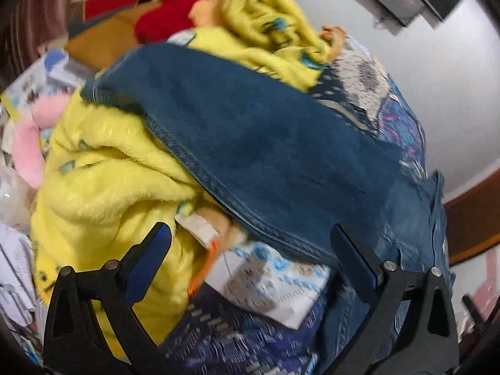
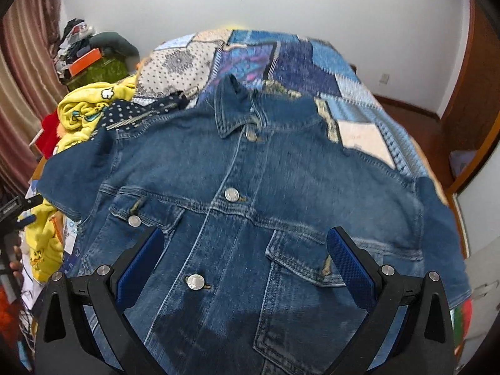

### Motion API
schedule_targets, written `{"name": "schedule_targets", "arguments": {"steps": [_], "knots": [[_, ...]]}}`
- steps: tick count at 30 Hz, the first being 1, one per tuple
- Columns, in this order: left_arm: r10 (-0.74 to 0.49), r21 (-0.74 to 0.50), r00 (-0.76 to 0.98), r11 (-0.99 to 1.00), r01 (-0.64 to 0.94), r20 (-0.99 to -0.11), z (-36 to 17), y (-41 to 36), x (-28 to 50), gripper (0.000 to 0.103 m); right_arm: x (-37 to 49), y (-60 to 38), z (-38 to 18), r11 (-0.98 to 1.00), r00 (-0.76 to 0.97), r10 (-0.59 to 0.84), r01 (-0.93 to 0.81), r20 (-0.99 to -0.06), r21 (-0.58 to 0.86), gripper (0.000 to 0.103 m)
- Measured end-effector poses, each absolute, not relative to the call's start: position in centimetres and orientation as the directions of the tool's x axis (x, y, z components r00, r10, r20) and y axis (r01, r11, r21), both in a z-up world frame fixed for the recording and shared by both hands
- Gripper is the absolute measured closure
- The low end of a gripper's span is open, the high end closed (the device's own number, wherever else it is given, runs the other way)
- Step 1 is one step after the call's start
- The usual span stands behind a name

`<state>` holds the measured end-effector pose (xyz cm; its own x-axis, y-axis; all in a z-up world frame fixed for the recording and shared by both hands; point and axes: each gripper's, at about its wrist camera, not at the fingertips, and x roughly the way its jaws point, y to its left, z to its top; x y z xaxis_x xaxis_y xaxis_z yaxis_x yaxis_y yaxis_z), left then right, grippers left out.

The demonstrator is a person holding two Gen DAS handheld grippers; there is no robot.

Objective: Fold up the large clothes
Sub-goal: 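Move the left tool down to the jacket sleeve nearest it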

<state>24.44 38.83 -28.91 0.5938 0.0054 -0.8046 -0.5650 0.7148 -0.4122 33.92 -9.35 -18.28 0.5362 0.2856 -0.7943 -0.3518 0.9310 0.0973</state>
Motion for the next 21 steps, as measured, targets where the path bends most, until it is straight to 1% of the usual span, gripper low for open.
{"name": "schedule_targets", "arguments": {"steps": [3,8,11,12,14,16,19,20,21], "knots": [[-0.019,-0.428,0.582,0.697,-0.575,-0.813,-30.4,40.0,25.7,0.019,34.4,-9.5,-19.2,0.939,0.518,0.275,-0.325,-0.81,0.112,0.0],[-0.057,-0.463,0.585,0.675,-0.574,-0.809,-31.7,41.3,27.7,0.029,35.0,-9.7,-19.8,0.941,0.481,0.284,-0.304,-0.829,0.146,0.0],[-0.042,-0.44,0.559,0.666,-0.602,-0.828,-32.3,42.1,28.5,0.047,34.9,-10.0,-19.4,0.945,0.493,0.279,-0.292,-0.824,0.145,0.0],[-0.024,-0.41,0.532,0.668,-0.621,-0.846,-32.4,42.2,28.7,0.058,34.8,-10.0,-19.3,0.945,0.496,0.279,-0.292,-0.822,0.145,0.0],[-0.003,-0.373,0.506,0.68,-0.632,-0.863,-32.2,42.1,28.9,0.063,34.7,-10.0,-19.0,0.946,0.502,0.278,-0.293,-0.819,0.142,0.0],[0.049,-0.315,0.494,0.716,-0.624,-0.868,-31.1,41.2,28.8,0.077,34.6,-10.0,-18.7,0.946,0.509,0.276,-0.295,-0.815,0.136,0.0],[0.132,-0.224,0.484,0.762,-0.608,-0.865,-29.0,39.9,28.9,0.087,34.2,-10.0,-18.4,0.945,0.514,0.276,-0.3,-0.812,0.132,0.0],[0.161,-0.193,0.486,0.778,-0.598,-0.859,-27.9,39.3,28.8,0.089,34.0,-10.1,-18.2,0.945,0.516,0.278,-0.3,-0.811,0.133,0.0],[0.177,-0.178,0.49,0.785,-0.594,-0.854,-27.3,39.1,28.7,0.092,33.8,-10.2,-18.0,0.944,0.517,0.281,-0.301,-0.808,0.136,0.0]]}}
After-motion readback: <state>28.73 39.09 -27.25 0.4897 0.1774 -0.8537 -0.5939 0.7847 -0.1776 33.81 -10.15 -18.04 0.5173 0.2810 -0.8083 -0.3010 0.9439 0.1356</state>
